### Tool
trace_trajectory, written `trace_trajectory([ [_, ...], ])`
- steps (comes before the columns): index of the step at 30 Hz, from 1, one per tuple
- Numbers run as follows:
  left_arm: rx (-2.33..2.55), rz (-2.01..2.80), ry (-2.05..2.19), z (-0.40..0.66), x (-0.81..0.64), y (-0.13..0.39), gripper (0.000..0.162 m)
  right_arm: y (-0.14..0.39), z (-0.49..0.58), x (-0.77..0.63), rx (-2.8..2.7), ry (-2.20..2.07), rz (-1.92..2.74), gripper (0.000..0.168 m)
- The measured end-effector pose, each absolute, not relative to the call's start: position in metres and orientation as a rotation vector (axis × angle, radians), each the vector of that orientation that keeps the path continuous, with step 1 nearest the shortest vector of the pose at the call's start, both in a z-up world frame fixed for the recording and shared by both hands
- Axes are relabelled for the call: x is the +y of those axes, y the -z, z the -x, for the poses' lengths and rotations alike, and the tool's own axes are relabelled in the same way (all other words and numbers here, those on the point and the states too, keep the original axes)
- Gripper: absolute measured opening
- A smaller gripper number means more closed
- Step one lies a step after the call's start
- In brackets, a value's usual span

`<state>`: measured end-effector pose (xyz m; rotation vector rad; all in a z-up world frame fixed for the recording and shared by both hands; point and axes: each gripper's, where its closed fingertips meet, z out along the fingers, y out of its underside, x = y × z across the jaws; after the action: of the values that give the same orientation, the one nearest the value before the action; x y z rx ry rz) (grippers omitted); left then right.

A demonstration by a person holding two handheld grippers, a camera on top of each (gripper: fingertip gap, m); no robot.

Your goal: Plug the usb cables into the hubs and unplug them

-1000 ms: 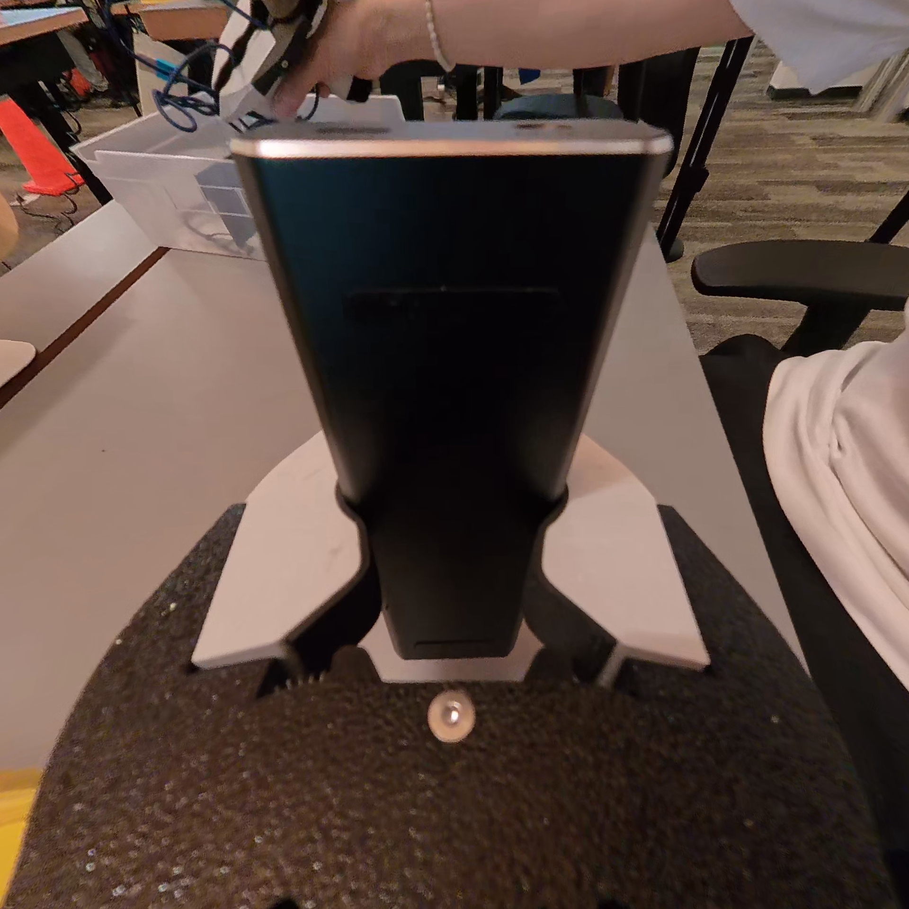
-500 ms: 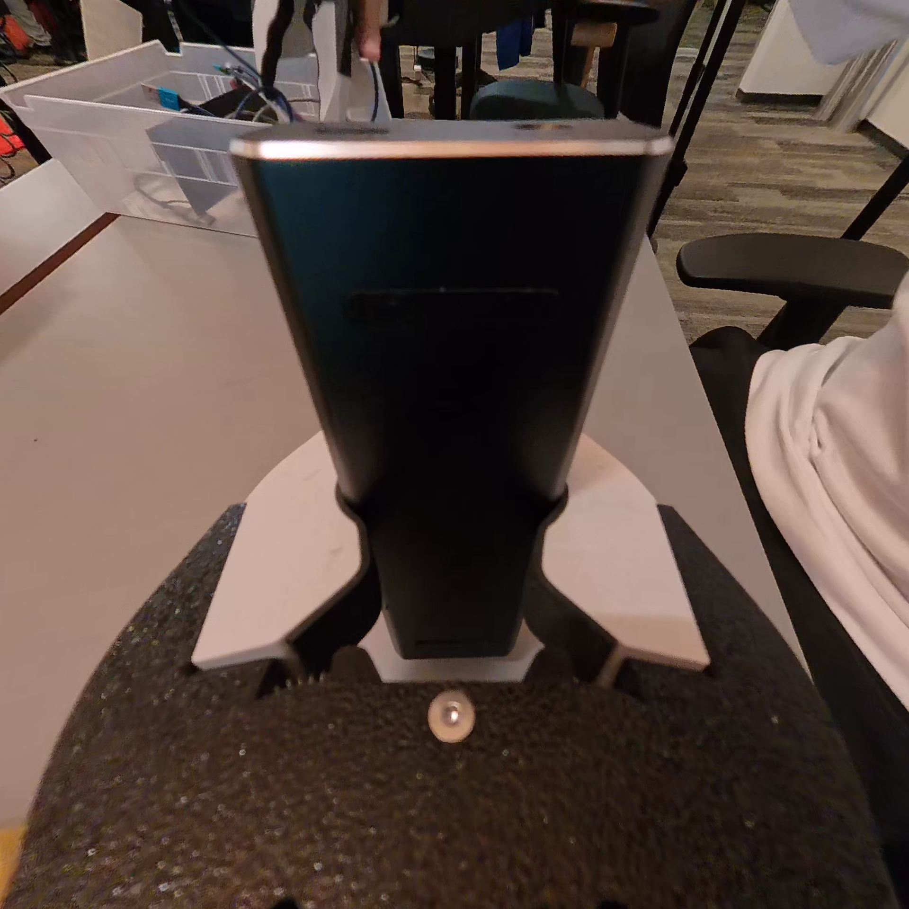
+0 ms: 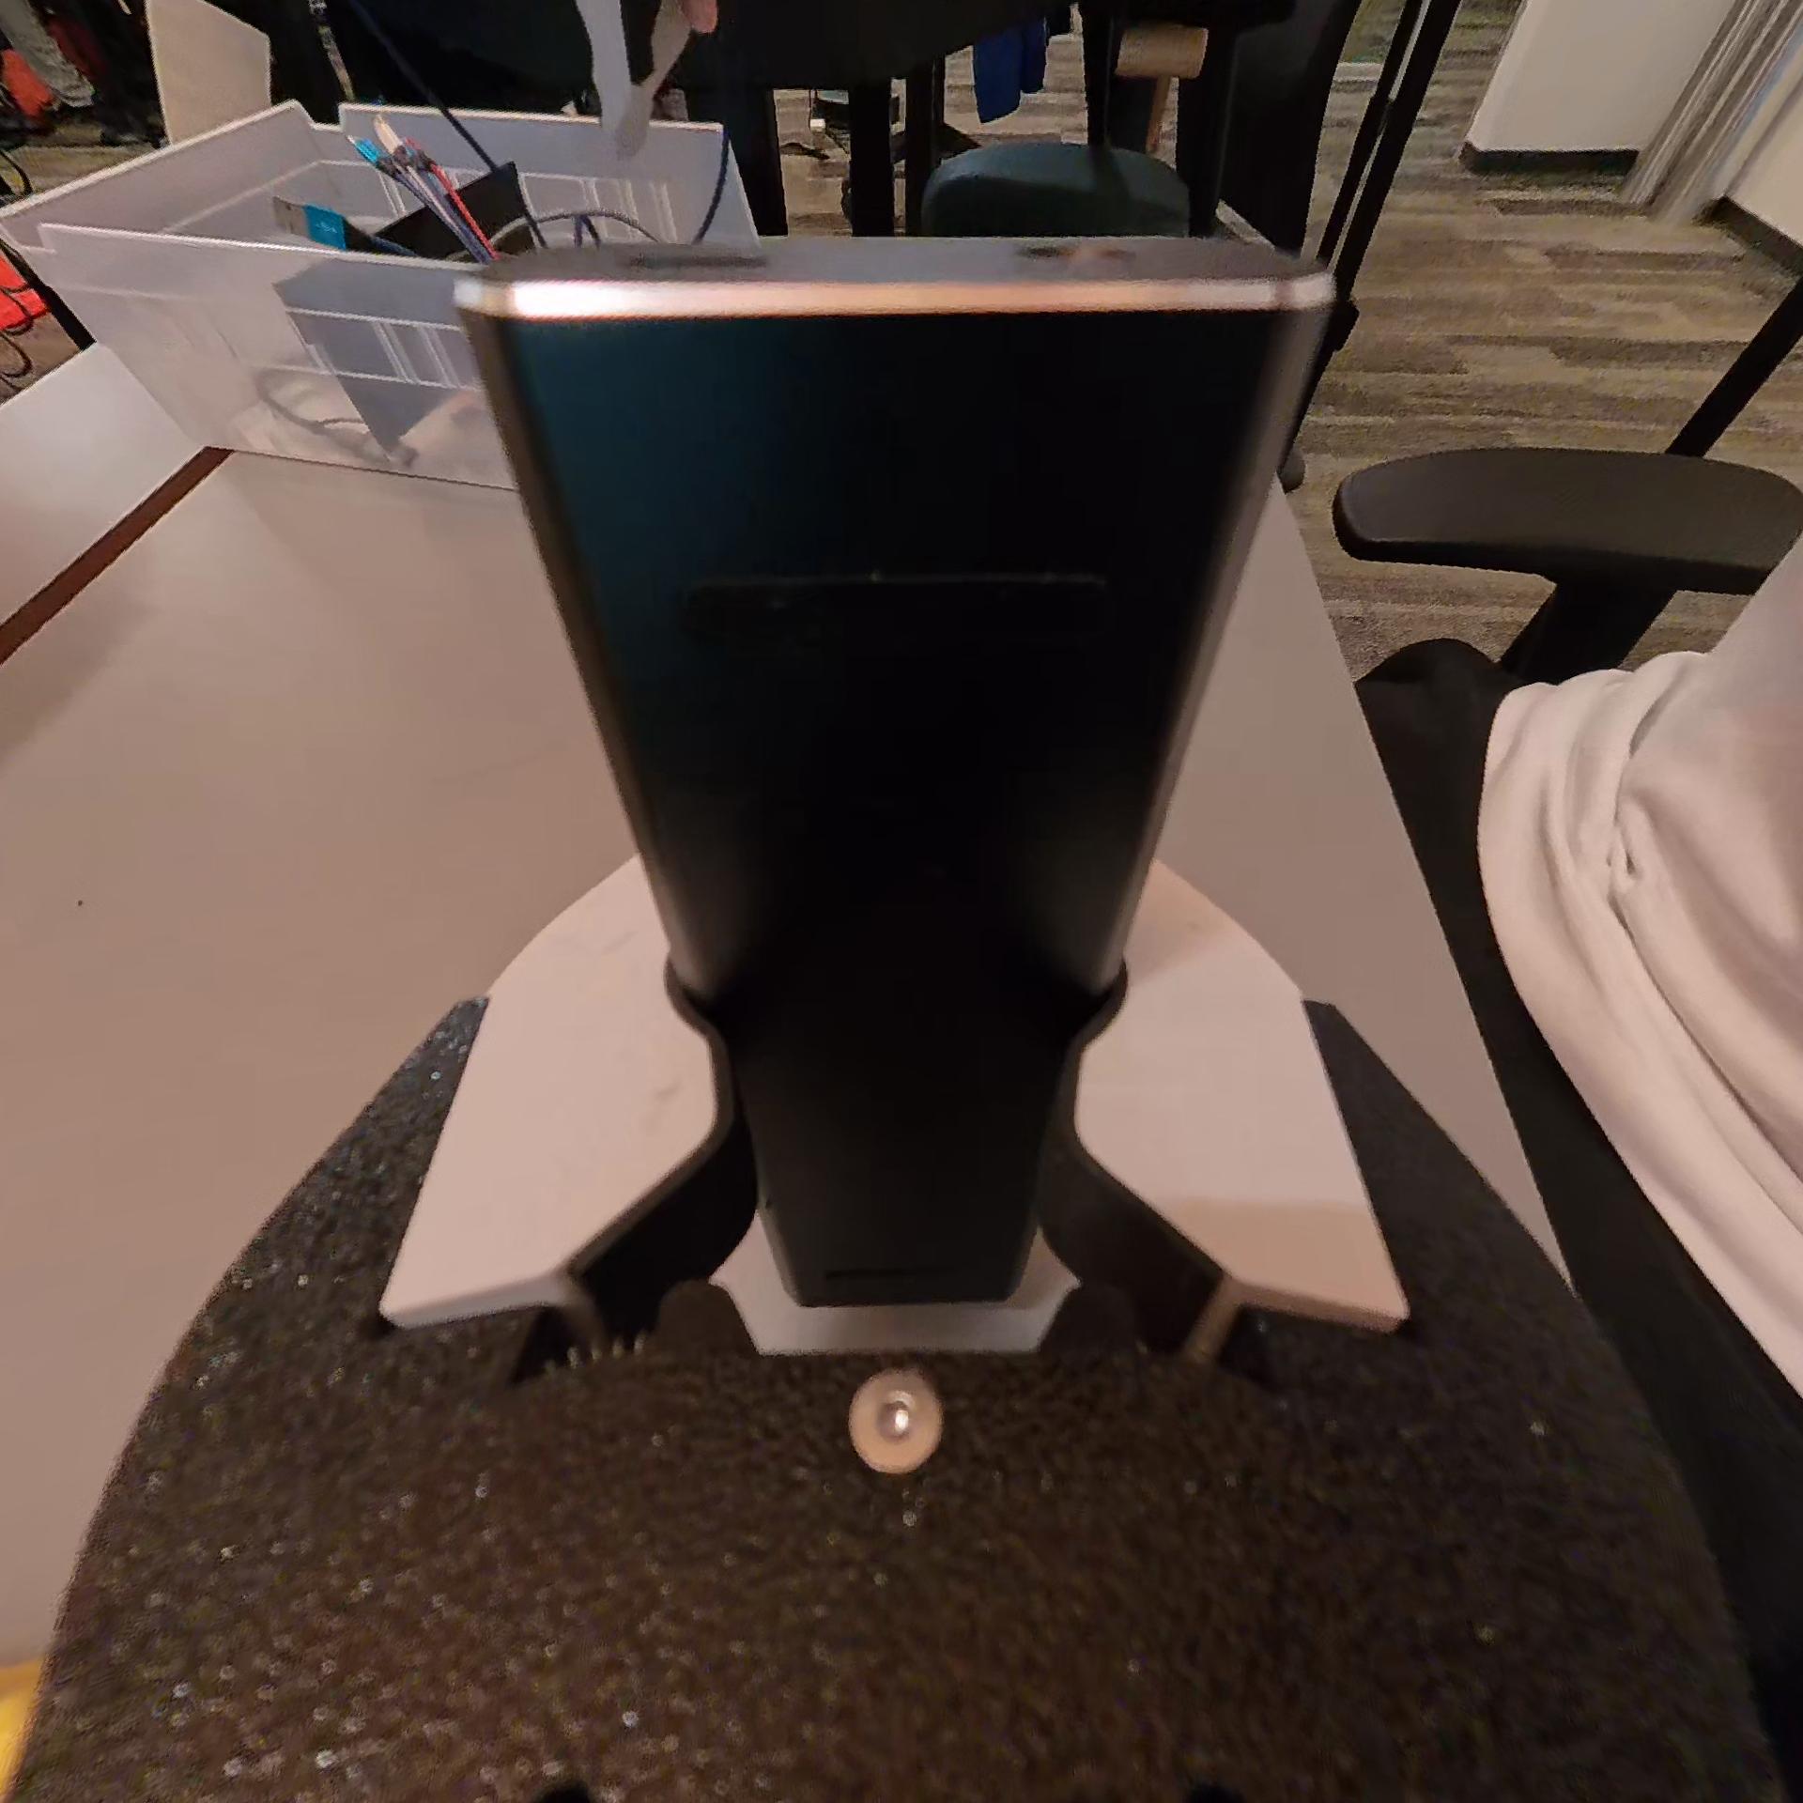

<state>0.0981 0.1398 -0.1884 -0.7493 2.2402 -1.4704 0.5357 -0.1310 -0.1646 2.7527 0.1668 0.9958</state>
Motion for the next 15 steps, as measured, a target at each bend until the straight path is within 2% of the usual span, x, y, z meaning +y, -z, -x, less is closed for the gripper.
trace_trajectory([
  [4, 2.228, 0.746, 1.484, -0.097, 0.141, 0.186, 0.071, 0.175, -0.496, -0.074, -0.059, -0.620, -3.346, 0.101],
  [6, 2.228, 0.749, 1.489, -0.098, 0.142, 0.187, 0.071, 0.163, -0.489, -0.053, -0.290, -0.486, -3.528, 0.098],
  [8, 2.233, 0.753, 1.486, -0.098, 0.142, 0.188, 0.071, 0.154, -0.463, -0.033, -0.483, 0.019, -3.678, 0.104],
  [9, 2.236, 0.758, 1.483, -0.098, 0.142, 0.189, 0.071, 0.155, -0.463, -0.035, -0.538, 0.095, -3.644, 0.101],
  [11, 2.241, 0.761, 1.473, -0.098, 0.143, 0.190, 0.071, 0.161, -0.480, -0.049, -0.592, -0.071, -3.538, 0.103],
  [15, 2.230, 0.758, 1.478, -0.097, 0.145, 0.188, 0.071, 0.152, -0.494, -0.037, -0.897, -0.061, -3.563, 0.102],
])
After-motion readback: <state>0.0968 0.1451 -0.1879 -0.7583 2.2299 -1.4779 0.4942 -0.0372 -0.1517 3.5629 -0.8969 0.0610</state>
